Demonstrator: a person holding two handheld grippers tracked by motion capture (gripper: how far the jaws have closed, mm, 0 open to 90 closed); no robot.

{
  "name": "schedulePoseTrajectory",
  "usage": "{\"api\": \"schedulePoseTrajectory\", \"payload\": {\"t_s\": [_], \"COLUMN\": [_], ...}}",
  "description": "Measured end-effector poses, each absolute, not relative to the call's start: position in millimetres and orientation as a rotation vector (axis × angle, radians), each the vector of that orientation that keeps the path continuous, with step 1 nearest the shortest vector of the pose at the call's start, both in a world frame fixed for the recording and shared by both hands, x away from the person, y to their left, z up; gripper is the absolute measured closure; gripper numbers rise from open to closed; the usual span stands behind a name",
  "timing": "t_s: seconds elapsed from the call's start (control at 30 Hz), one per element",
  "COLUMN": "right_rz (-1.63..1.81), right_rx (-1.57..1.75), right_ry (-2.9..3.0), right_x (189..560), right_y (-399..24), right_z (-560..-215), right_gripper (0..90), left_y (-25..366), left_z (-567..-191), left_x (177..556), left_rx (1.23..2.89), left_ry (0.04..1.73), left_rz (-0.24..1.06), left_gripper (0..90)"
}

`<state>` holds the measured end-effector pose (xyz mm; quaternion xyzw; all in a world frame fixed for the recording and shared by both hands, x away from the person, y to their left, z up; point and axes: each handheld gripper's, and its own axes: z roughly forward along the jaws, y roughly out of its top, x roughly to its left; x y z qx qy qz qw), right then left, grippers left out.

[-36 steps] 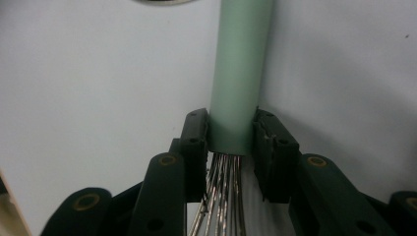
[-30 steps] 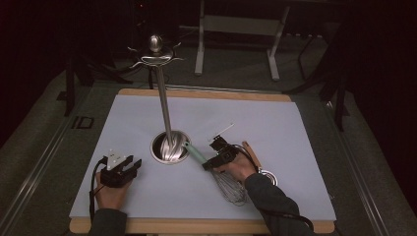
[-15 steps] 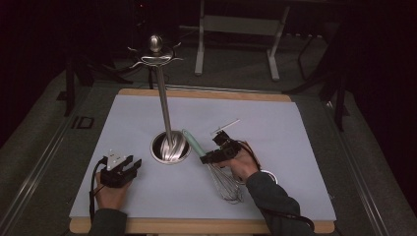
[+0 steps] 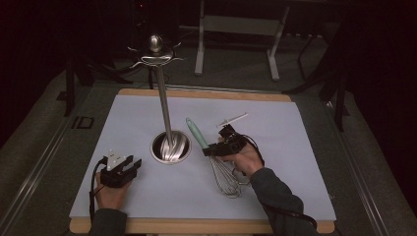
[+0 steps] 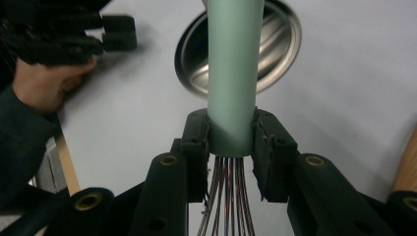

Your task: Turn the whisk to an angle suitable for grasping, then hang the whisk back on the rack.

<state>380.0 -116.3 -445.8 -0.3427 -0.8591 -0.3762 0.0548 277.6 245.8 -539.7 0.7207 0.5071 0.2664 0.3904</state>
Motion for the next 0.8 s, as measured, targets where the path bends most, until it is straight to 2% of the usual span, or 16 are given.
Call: {"api": "schedulePoseTrajectory", "payload": {"t_s": [0.8], "right_rz": [-1.335], "right_rx": [-1.039], "right_ry": [-2.587], "right_x": [387], "right_y": [-124], "right_z": [-407], "right_gripper": [69.3], "left_y": [246], "left_z": [-540], "left_x": [278], "left_rx": [1.83], "left_ry": [1.294], "left_rz": [0.678], "left_gripper": [61.3]}}
